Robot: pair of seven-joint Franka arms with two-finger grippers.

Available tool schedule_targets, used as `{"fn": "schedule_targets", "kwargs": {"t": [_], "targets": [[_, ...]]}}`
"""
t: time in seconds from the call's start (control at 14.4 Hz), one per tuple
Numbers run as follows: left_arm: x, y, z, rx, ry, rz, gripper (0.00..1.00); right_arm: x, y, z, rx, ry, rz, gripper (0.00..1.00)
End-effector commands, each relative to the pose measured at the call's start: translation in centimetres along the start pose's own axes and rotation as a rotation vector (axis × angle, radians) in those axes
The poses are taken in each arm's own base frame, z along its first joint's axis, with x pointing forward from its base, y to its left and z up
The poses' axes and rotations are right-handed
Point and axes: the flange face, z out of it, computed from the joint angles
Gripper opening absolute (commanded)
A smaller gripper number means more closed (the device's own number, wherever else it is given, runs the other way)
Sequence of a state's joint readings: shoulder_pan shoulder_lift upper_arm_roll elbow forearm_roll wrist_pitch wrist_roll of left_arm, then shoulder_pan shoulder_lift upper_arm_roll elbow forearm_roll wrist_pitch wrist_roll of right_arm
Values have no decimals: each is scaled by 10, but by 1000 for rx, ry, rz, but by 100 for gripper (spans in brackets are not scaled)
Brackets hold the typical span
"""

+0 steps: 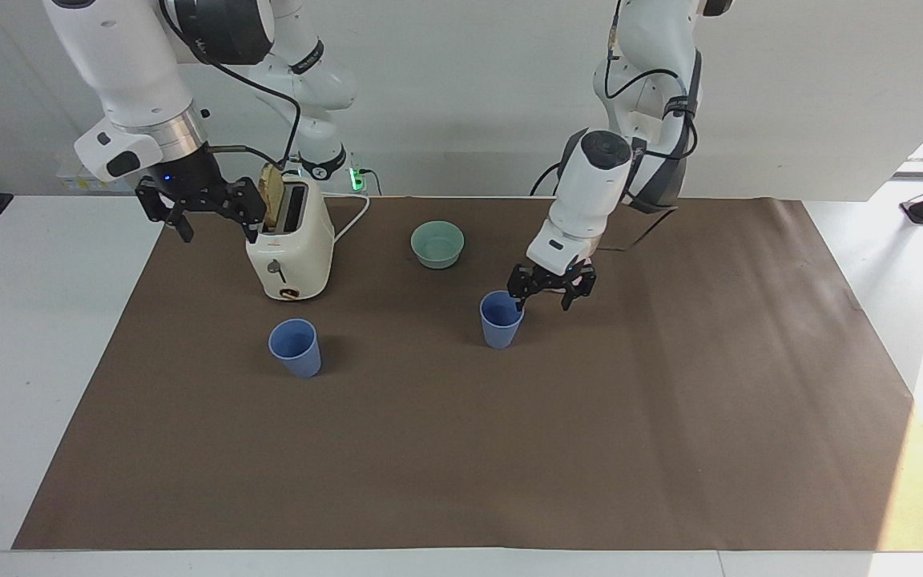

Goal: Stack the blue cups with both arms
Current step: 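Carry the blue cup with the left gripper toward the table center, then release the blue cup and withdraw the left gripper to rest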

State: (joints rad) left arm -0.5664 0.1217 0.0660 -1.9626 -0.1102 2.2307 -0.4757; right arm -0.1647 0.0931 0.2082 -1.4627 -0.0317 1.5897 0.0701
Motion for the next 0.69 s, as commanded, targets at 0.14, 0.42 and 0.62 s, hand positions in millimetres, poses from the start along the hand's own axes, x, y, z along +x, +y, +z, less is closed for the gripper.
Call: {"fn": "schedule_targets", "kwargs": {"t": [0.14,0.42,0.62], "targets": [[9,-88,-74,30,-40,100,100,0,16,0,3,12,15,100],[47,-171,-159,36,-27,175,100,0,15,2,-8,9,-1,100],[49,-217,-209,42,-47,171,100,-10,16,15,-16,26,-6,100]]}}
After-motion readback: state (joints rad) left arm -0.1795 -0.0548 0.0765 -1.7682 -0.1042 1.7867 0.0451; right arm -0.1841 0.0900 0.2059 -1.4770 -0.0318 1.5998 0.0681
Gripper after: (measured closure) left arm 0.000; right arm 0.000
